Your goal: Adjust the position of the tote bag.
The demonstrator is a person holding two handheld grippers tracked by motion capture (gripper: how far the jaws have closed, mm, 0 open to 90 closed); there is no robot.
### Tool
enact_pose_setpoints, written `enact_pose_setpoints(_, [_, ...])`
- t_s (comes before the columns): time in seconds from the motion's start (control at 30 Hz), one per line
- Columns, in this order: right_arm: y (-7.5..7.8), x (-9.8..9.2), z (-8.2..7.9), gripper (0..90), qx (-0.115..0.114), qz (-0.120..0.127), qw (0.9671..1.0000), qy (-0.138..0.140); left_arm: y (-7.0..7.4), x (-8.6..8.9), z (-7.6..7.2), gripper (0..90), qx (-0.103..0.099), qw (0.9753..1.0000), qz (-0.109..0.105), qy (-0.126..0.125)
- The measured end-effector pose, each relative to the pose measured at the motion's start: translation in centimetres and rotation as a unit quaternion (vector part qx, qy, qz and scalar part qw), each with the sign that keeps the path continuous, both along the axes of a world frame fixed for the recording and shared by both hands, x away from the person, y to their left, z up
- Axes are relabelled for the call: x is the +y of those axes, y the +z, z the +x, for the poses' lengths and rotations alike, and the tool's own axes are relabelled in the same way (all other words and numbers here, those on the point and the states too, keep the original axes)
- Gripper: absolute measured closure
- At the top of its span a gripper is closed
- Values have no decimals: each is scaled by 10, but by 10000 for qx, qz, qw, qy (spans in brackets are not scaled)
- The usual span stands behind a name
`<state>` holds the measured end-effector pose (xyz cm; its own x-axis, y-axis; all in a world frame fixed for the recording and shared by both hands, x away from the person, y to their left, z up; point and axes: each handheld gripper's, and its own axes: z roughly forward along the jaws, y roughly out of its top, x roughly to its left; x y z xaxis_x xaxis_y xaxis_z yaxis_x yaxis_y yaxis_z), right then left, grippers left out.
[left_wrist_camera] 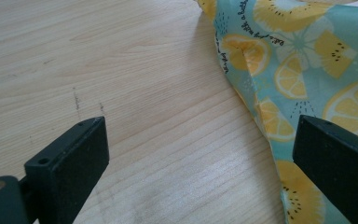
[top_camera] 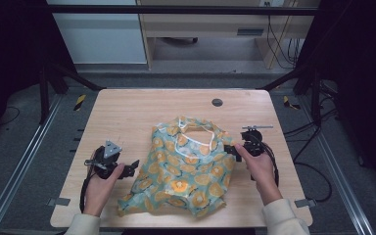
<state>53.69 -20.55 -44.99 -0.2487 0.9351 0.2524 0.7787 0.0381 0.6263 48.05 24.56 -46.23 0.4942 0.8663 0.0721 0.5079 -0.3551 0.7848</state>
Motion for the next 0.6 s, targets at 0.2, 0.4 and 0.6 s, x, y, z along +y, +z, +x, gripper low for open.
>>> enact_pose_setpoints(0.2, [-8, 9, 6, 109, 202, -57, 9998, -24, 0, -3, 1, 36, -13, 10000, 35, -54])
enact_pose_setpoints(0.4, [-16, 12, 5, 145, 288, -142, 9995, -4, 0, -4, 0, 36, -19, 9999, 79, -59])
enact_pose_setpoints(0.6, [-19, 11, 3, 191, 255, -169, 9995, 41, 0, -5, -1, 36, -19, 9999, 116, -70])
